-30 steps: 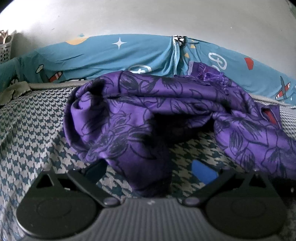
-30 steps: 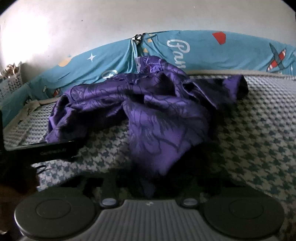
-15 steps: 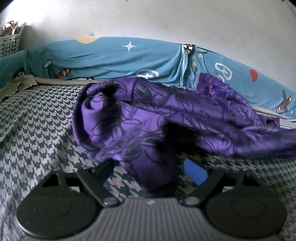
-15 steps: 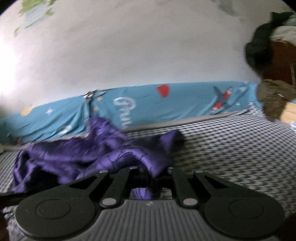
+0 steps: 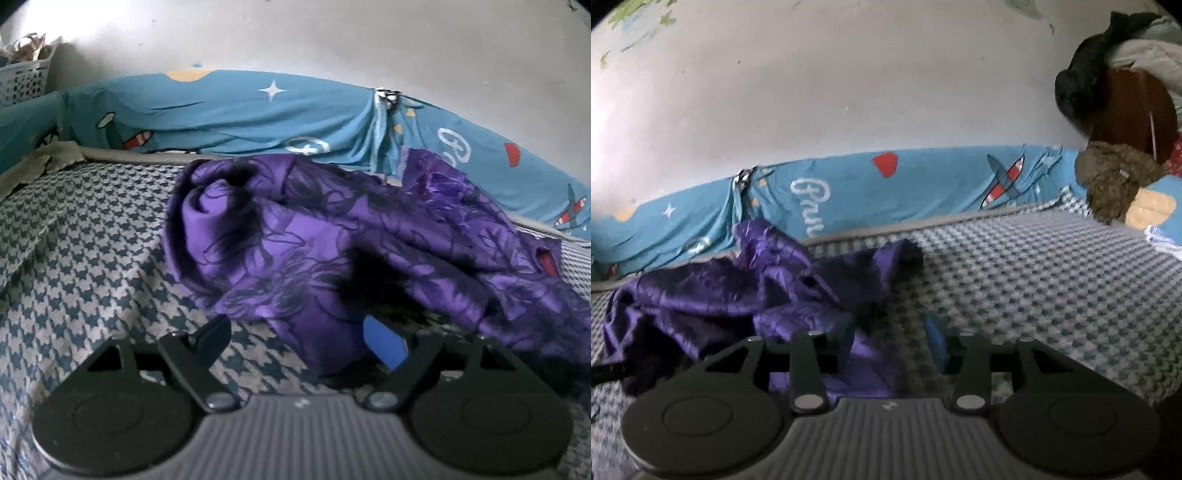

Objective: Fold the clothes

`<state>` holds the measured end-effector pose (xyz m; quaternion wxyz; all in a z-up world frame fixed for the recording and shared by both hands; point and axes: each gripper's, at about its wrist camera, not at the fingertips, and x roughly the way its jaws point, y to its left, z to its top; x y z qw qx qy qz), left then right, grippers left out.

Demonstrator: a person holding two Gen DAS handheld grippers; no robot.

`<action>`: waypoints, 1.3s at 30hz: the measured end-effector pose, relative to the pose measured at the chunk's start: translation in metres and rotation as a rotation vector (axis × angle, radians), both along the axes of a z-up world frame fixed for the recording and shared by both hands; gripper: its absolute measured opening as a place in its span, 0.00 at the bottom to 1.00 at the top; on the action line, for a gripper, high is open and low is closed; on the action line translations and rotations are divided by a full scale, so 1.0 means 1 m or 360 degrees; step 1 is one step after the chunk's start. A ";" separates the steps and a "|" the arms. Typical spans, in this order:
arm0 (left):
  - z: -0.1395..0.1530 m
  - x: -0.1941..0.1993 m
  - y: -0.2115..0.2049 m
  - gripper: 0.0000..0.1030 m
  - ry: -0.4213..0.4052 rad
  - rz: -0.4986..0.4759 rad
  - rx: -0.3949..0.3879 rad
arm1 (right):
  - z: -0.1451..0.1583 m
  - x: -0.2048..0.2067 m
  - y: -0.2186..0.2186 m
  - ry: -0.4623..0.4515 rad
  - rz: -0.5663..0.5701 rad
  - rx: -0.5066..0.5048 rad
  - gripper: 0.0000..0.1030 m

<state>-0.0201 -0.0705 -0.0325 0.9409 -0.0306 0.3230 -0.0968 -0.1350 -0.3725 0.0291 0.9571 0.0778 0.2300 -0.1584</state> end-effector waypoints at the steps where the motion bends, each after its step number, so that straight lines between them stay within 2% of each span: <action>1: 0.000 -0.001 -0.002 0.81 -0.0004 -0.0008 0.0003 | -0.002 -0.001 0.001 0.0021 0.0020 0.0020 0.42; 4: 0.000 0.000 -0.009 0.83 -0.0007 -0.0004 0.0012 | -0.006 0.000 0.005 0.0046 0.0071 0.0058 0.42; 10: -0.004 0.008 -0.018 0.82 0.0007 0.0042 0.0055 | -0.009 -0.001 0.017 0.0052 0.0155 0.0028 0.42; 13: -0.007 0.014 -0.017 0.72 0.0031 0.0066 0.0054 | -0.012 0.002 0.021 0.0076 0.0153 0.0023 0.42; 16: -0.008 0.017 -0.012 0.52 0.0052 0.0099 -0.0001 | -0.012 0.004 0.023 0.0074 0.0152 0.0017 0.42; 18: -0.006 0.019 -0.008 0.35 0.0057 0.0124 -0.0037 | -0.012 0.005 0.025 0.0075 0.0156 0.0022 0.42; 21: 0.002 0.020 0.000 0.22 0.0033 0.0158 -0.0080 | -0.012 0.008 0.030 0.0078 0.0174 0.0020 0.42; 28: 0.026 0.027 0.022 0.20 -0.0037 0.0247 -0.0184 | -0.011 0.011 0.045 0.0066 0.0276 0.0006 0.42; 39: 0.047 0.051 0.083 0.21 -0.0131 0.0482 -0.0207 | -0.012 0.013 0.058 0.0066 0.0337 -0.0020 0.42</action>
